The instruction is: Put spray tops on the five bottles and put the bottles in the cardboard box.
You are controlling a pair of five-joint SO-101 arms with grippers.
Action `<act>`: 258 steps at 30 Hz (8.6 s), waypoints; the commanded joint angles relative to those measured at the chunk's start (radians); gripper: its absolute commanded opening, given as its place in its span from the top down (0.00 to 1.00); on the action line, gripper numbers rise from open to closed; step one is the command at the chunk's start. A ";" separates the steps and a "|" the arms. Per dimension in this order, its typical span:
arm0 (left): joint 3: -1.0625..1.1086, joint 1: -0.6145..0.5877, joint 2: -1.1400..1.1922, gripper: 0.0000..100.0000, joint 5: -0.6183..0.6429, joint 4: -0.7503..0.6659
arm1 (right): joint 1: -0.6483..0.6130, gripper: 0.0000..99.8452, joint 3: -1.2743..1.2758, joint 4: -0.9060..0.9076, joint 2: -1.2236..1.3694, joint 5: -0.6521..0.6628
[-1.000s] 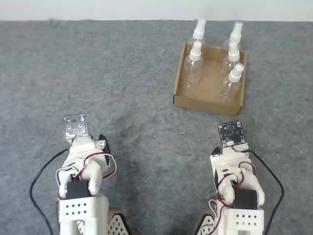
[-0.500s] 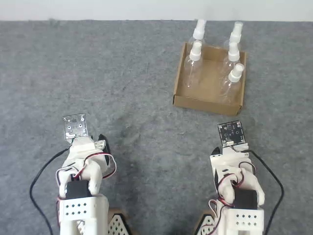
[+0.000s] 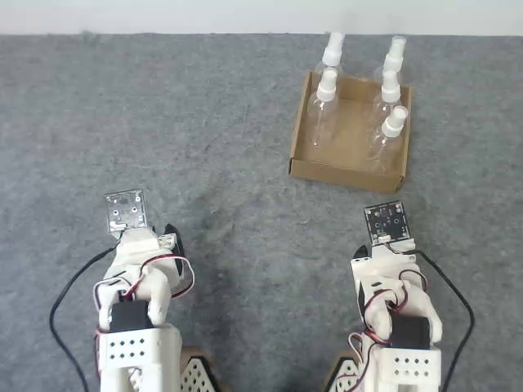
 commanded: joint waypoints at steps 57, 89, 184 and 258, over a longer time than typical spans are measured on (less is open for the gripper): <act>-0.010 0.000 -0.015 0.92 0.011 0.003 | 0.007 0.97 0.023 0.199 -0.019 0.006; -0.010 0.000 -0.015 0.92 0.011 0.003 | 0.007 0.97 0.023 0.199 -0.019 0.006; -0.010 0.000 -0.015 0.92 0.011 0.003 | 0.007 0.97 0.023 0.199 -0.019 0.006; -0.010 0.000 -0.015 0.92 0.011 0.003 | 0.012 0.97 0.023 0.199 -0.019 0.006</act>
